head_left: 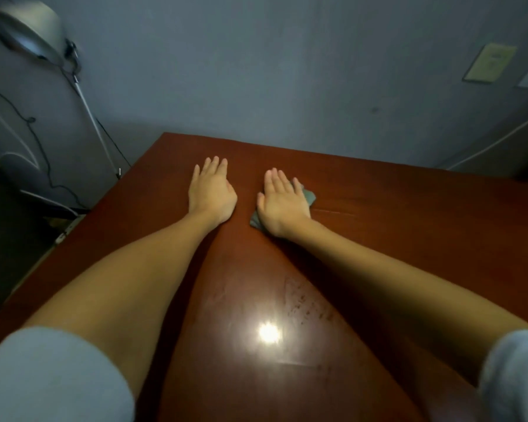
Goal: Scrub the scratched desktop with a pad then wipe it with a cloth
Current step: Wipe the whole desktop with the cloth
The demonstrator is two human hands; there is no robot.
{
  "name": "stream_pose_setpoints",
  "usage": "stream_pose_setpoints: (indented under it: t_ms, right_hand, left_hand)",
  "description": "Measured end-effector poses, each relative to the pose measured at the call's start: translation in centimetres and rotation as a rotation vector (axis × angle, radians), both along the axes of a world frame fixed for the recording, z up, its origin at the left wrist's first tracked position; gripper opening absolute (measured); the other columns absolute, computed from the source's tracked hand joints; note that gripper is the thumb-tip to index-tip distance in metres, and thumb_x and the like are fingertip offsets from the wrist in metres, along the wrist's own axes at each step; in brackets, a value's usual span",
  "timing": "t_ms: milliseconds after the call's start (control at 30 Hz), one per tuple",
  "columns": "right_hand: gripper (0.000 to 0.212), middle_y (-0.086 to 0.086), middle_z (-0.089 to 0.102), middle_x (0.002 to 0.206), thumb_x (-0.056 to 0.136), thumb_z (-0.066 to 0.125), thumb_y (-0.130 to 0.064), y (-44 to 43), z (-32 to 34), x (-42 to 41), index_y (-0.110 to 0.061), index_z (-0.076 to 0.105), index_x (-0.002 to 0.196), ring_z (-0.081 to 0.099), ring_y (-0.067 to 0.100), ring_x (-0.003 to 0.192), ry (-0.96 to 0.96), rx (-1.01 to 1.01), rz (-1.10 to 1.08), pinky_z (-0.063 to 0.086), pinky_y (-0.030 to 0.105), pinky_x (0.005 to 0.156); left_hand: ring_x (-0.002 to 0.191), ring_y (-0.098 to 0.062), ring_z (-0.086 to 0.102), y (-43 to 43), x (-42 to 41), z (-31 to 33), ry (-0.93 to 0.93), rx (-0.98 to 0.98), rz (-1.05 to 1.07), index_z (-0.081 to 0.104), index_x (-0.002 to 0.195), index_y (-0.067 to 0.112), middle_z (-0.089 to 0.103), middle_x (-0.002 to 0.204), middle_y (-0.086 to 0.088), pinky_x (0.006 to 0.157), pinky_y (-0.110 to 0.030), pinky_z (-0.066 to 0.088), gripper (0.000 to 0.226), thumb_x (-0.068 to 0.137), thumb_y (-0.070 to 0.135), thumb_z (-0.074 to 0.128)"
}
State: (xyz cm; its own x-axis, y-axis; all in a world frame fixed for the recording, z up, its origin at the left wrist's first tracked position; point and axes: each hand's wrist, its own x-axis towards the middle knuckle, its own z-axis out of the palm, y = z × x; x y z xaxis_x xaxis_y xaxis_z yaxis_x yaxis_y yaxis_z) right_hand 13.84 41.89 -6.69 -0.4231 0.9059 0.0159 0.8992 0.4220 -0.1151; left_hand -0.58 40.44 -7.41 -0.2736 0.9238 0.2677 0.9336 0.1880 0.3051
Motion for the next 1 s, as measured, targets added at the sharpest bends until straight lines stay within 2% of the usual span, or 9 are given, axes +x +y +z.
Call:
stream_pose_setpoints:
  t_ms: [133,200,300,400,533,700,800,900,1000]
  right_hand:
    - [0.065,0.007,0.004,0.160,0.095,0.004,-0.038,-7.6,-0.5,4.2,-0.008,0.006,0.152,0.001,0.016,0.148,0.012,0.102,0.216,-0.005,0.033,0.118]
    - [0.071,0.005,0.005,0.160,0.088,0.001,-0.040,-8.0,-0.1,7.9,-0.010,0.007,0.152,0.002,0.015,0.148,0.007,0.078,0.230,-0.004,0.030,0.117]
    - [0.059,0.006,0.003,0.160,0.100,0.010,-0.036,-5.9,0.5,10.8,-0.010,0.005,0.152,0.002,0.016,0.148,-0.023,0.029,0.113,-0.001,0.031,0.118]
    - [0.057,0.007,0.001,0.161,0.102,0.015,-0.033,-3.6,0.7,8.3,-0.008,0.004,0.152,0.000,0.018,0.148,-0.041,0.002,-0.007,-0.002,0.036,0.119]
    - [0.060,0.010,0.002,0.160,0.101,0.014,-0.033,-4.5,0.4,1.7,-0.004,0.004,0.151,0.000,0.021,0.148,-0.021,-0.016,-0.040,-0.002,0.040,0.120]
    - [0.061,0.009,0.005,0.160,0.098,0.008,-0.035,-14.7,-0.4,1.1,-0.005,0.007,0.151,0.002,0.019,0.148,0.036,0.006,0.201,-0.004,0.036,0.118]
    - [0.084,0.006,0.011,0.159,0.079,-0.009,-0.045,-21.2,-0.9,6.0,-0.008,0.012,0.151,0.007,0.018,0.148,0.063,0.067,0.413,-0.005,0.030,0.117]
    - [0.079,0.003,0.007,0.160,0.083,-0.007,-0.047,-19.4,-0.3,10.2,-0.013,0.010,0.152,0.006,0.016,0.148,0.005,0.061,0.332,-0.001,0.027,0.117]
    - [0.056,0.004,0.007,0.160,0.102,0.016,-0.034,-14.9,0.4,10.3,-0.011,0.009,0.152,0.005,0.017,0.148,-0.023,0.018,0.121,0.003,0.032,0.118]
  left_hand:
    - [0.145,-0.020,0.022,-2.7,0.5,0.9,-0.034,0.136,0.001,0.042,0.143,0.009,0.034,0.153,-0.008,0.120,-0.031,0.011,0.048,0.095,0.007,0.039]
    - [0.146,-0.019,0.017,-5.0,0.8,1.2,-0.075,0.043,-0.033,0.043,0.143,0.014,0.028,0.156,-0.004,0.118,-0.032,0.015,0.045,0.098,0.011,0.038]
    - [0.147,-0.016,0.010,-9.7,1.5,1.4,-0.108,-0.114,-0.124,0.034,0.148,0.016,0.019,0.159,-0.002,0.117,-0.031,0.014,0.046,0.102,0.021,0.034]
    - [0.148,-0.015,0.007,-14.9,2.3,1.2,-0.073,-0.170,-0.151,0.025,0.151,0.016,0.015,0.160,-0.003,0.118,-0.028,0.006,0.049,0.104,0.027,0.030]
    - [0.148,-0.015,0.006,-19.7,2.5,0.3,-0.024,-0.147,-0.058,0.019,0.152,0.014,0.011,0.160,-0.004,0.118,-0.028,0.003,0.050,0.104,0.027,0.025]
    - [0.148,-0.018,0.006,-20.7,2.8,-0.3,0.035,-0.191,0.006,0.017,0.152,0.013,0.011,0.160,-0.005,0.119,-0.034,0.004,0.051,0.104,0.025,0.024]
    - [0.148,-0.018,0.008,-20.6,3.1,-0.5,0.033,-0.159,0.027,0.020,0.152,0.012,0.013,0.160,-0.005,0.120,-0.034,0.003,0.050,0.103,0.023,0.024]
    - [0.148,-0.018,0.006,-21.0,3.1,-0.4,0.009,-0.175,0.016,0.018,0.152,0.013,0.011,0.160,-0.005,0.120,-0.033,0.002,0.050,0.104,0.024,0.022]
    - [0.148,-0.018,0.003,-21.8,3.0,-0.4,0.005,-0.206,-0.011,0.014,0.153,0.013,0.007,0.161,-0.005,0.120,-0.033,0.001,0.051,0.104,0.027,0.020]
